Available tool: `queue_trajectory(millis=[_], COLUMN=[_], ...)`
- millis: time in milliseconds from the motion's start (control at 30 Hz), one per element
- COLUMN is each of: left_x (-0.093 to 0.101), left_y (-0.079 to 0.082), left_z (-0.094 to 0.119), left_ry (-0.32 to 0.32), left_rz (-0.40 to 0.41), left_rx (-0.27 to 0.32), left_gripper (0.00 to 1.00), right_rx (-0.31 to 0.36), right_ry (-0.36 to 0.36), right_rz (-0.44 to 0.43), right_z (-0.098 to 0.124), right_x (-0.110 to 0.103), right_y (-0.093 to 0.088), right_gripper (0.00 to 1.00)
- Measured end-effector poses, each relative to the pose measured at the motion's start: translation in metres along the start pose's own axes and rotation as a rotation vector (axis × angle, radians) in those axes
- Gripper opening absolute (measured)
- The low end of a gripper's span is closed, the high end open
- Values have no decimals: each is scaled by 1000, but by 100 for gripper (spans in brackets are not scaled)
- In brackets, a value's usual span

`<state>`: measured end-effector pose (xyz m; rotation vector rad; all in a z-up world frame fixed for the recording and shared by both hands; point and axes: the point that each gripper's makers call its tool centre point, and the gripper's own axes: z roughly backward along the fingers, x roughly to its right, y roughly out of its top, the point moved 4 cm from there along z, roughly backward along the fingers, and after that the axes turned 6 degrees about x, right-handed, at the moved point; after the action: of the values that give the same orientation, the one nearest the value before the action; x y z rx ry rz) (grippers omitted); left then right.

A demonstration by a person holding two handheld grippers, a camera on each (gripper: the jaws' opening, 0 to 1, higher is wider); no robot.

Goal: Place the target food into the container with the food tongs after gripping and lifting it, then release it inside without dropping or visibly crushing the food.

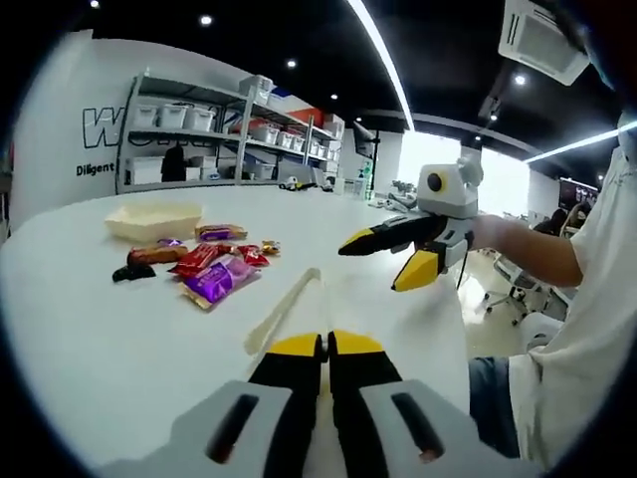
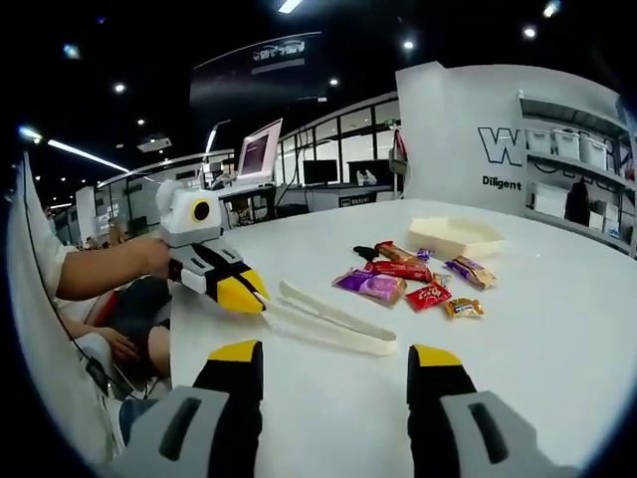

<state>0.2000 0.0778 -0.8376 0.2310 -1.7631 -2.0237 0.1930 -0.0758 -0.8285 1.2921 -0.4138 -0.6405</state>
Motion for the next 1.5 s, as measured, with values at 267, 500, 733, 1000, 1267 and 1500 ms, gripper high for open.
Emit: queue_trajectory(millis=[267, 500, 733, 1000, 1267, 1500], left_x=[0, -3, -4, -5, -4, -5], left_y=[-2, -8, -9, -10, -9, -11], left_z=[3, 1, 0, -3, -13, -13], left_ry=[4, 10, 14, 29, 27, 22], left_rz=[24, -44, -45, -39, -42, -44], left_rx=[7, -24, -39, -57, -72, -83], left_gripper=[1, 2, 3, 5, 6, 3], right_rx=[-13, -5, 10, 8, 1, -2], right_ry=[4, 8, 8, 9, 3, 4], right_rz=[-7, -19, -31, -33, -30, -27], right_z=[0, 0, 1, 4, 7, 9], right_x=[-1, -2, -3, -1, 0, 0], right_y=[-5, -4, -1, -3, -6, -6], right_gripper=[53, 52, 53, 54, 53, 52])
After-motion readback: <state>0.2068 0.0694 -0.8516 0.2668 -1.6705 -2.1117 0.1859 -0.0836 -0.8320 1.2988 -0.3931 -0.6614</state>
